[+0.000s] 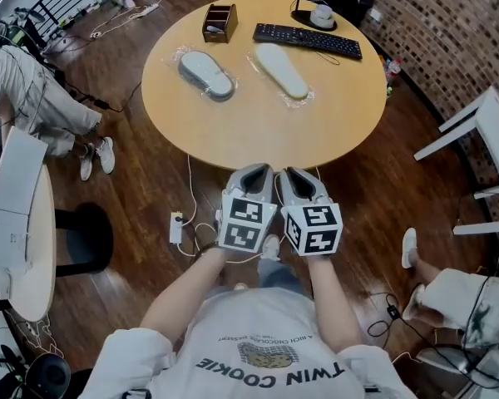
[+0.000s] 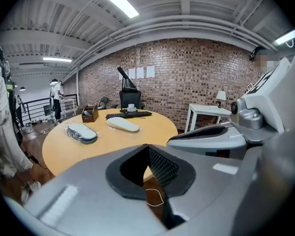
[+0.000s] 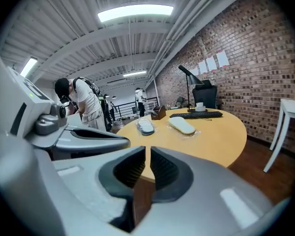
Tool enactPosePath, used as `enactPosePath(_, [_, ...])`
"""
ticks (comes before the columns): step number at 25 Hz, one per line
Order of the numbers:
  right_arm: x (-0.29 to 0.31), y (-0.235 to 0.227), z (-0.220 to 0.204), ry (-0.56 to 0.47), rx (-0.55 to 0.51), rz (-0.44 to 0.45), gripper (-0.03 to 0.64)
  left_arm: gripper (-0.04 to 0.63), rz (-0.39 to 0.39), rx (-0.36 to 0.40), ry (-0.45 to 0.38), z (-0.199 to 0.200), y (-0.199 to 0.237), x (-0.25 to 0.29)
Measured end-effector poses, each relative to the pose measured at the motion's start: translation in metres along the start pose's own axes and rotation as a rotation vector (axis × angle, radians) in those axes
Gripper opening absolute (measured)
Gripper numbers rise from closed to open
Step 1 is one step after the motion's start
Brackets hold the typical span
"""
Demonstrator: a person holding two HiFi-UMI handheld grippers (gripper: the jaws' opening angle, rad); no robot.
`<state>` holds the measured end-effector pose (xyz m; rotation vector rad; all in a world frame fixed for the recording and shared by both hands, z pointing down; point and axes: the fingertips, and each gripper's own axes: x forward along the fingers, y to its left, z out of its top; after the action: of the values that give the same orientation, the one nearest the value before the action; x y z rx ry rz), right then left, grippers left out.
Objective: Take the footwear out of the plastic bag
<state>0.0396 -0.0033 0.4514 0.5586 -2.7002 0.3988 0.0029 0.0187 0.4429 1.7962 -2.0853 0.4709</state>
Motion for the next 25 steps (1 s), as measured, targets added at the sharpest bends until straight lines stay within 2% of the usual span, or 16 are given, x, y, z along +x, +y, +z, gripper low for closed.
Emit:
enactPosePath(14, [-0.132, 0.106, -0.062, 0.0, -0.045, -0.073, 0.003, 0.006, -0.03, -0.042, -0.056, -0.066, -0.055, -0.157])
enactPosePath(25, [-0.204, 0.121, -0.079, -0.042, -0.036, -0.06, 0.003, 0.006, -0.025, -0.004, -0.083, -0.072, -0.116, -0.207])
